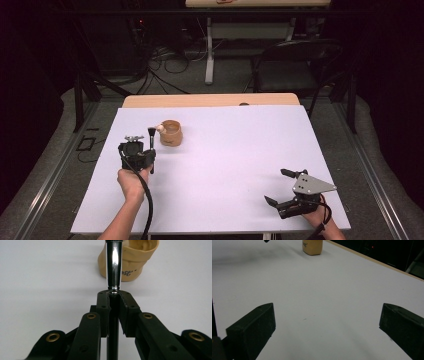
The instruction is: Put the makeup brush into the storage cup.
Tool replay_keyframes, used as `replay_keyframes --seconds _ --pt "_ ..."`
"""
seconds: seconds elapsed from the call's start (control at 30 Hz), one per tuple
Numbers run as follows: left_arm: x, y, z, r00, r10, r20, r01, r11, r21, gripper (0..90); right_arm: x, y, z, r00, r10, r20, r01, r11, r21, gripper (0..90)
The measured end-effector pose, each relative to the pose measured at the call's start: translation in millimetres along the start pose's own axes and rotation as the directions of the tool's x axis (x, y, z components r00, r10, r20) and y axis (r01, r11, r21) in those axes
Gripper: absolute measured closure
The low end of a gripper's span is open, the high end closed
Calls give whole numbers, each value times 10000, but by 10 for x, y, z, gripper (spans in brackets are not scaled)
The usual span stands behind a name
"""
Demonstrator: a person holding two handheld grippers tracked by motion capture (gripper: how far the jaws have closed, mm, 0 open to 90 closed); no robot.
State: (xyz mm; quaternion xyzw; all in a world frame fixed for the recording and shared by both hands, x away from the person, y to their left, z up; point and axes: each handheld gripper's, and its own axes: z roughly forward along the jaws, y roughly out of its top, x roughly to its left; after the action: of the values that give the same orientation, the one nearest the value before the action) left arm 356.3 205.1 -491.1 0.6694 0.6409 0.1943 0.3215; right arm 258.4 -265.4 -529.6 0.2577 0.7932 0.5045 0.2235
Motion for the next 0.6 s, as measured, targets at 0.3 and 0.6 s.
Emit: replay_keyframes --seconds 0.3,0.6 --pt "-21 -8 -52 9987 500 -17 -500 9972 -549 794 3 -1 2 10000 -32 -21 32 10000 14 0" --pt "-76 -7 -51 9971 757 35 -750 9923 -989 793 2 -4 2 10000 -39 1 39 10000 36 0"
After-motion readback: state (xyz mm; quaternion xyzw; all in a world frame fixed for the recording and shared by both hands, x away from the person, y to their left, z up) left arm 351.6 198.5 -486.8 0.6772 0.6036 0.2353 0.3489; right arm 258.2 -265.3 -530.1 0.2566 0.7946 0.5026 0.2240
